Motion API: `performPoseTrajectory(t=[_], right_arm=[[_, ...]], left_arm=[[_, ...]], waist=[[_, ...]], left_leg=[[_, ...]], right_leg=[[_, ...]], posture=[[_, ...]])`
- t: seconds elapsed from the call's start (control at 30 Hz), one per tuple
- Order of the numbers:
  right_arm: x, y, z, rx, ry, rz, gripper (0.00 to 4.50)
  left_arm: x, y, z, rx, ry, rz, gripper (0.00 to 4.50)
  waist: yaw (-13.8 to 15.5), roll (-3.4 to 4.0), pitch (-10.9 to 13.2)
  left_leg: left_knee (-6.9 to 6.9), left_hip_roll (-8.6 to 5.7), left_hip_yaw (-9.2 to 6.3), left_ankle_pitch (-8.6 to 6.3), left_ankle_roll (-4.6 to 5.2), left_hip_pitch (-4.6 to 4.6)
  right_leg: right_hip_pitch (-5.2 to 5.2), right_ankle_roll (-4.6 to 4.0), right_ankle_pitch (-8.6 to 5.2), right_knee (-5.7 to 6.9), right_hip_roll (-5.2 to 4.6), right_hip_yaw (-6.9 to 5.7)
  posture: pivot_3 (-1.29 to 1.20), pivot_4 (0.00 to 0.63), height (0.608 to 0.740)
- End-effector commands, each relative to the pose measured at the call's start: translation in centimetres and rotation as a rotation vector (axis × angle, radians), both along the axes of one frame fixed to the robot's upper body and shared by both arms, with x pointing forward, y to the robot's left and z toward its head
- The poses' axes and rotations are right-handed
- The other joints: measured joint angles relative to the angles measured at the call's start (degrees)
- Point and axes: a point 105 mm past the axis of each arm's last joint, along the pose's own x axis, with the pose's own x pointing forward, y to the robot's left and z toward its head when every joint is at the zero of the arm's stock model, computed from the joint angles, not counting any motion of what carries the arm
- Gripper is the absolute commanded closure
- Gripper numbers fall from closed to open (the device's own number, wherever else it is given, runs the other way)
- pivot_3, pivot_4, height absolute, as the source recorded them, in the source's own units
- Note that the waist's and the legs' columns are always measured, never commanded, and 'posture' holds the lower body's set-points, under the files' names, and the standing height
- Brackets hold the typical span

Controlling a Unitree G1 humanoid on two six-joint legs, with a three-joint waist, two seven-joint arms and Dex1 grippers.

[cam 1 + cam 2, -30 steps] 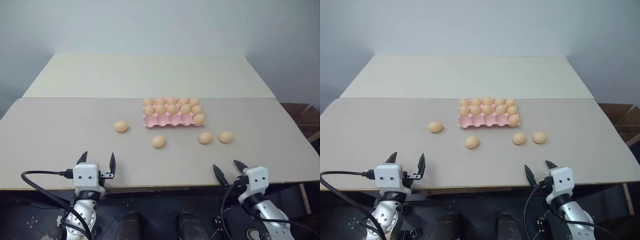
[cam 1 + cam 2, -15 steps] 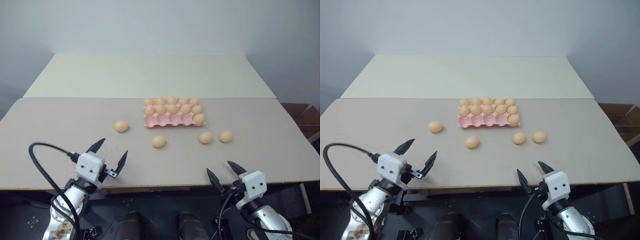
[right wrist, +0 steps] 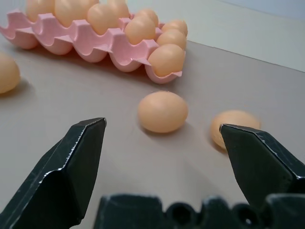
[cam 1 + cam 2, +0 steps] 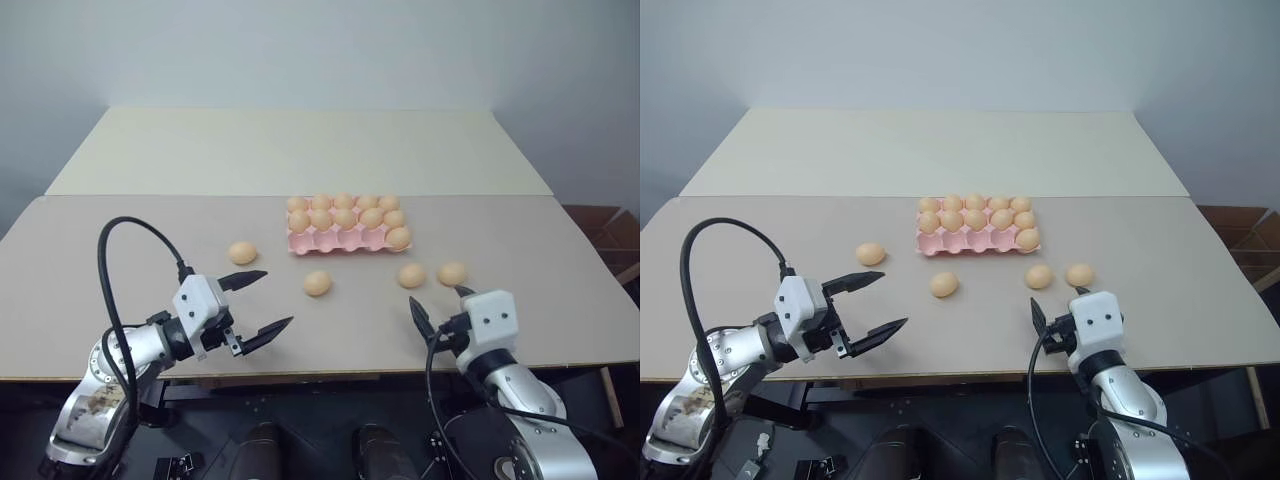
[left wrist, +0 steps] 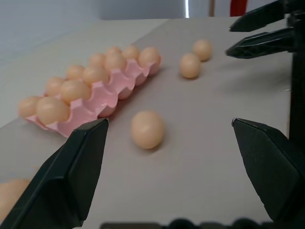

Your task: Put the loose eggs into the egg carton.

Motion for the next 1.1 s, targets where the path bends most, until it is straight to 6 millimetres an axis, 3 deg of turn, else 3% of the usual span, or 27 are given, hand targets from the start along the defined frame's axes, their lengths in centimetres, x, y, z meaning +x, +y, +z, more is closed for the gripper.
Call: performPoseTrajectory(t=[0.03, 0.43, 0.83, 1.03, 1.1], right_arm=[[0.9, 0.5, 1.1, -0.005, -0.016, -0.019, 0.00], [5.0, 2.5, -0.1, -0.064, 0.069, -0.059, 0.00], [6.6, 2.4, -1.2, -0.111, 0.083, -0.092, 0.00], [5.8, 1.8, 1.0, -0.073, -0.016, -0.117, 0.00], [5.2, 0.8, 1.9, -0.072, -0.047, -0.155, 0.00]], left_arm=[[-0.8, -1.1, 0.4, 0.039, -0.009, -0.097, 0.01], [-0.9, -2.0, 0.6, 0.065, -0.037, -0.141, 0.01], [-1.1, -2.0, 0.5, 0.070, -0.034, -0.138, 0.01], [-1.2, -1.8, 0.4, 0.078, -0.034, -0.130, 0.01], [-1.3, -1.8, 0.4, 0.076, -0.033, -0.127, 0.01]], waist=[[-0.05, 0.00, 0.00], [-0.03, 0.00, 0.00], [-0.16, 0.00, 0.00], [-0.12, 0.00, 0.00], [-0.10, -0.01, 0.00]], left_leg=[[0.00, 0.00, 0.02, 0.00, 0.00, -0.01], [0.00, -0.03, 0.12, 0.01, 0.01, -0.12], [-0.01, -0.04, 0.30, 0.01, 0.02, -0.18], [-0.01, -0.04, 0.30, 0.01, 0.02, -0.19], [-0.01, -0.04, 0.30, 0.01, 0.02, -0.19]], right_leg=[[-0.02, 0.00, 0.00, 0.00, 0.00, 0.02], [-0.23, 0.37, 0.20, 0.07, 0.06, 0.18], [-0.55, 0.46, 0.13, 0.50, 0.10, 0.38], [-0.57, 0.47, 0.12, 0.50, 0.10, 0.39], [-0.57, 0.48, 0.12, 0.51, 0.10, 0.39]], posture=[[0.00, 0.150, 0.740], [0.00, 0.150, 0.740], [0.00, 0.150, 0.740], [0.00, 0.150, 0.740], [0.00, 0.150, 0.740]])
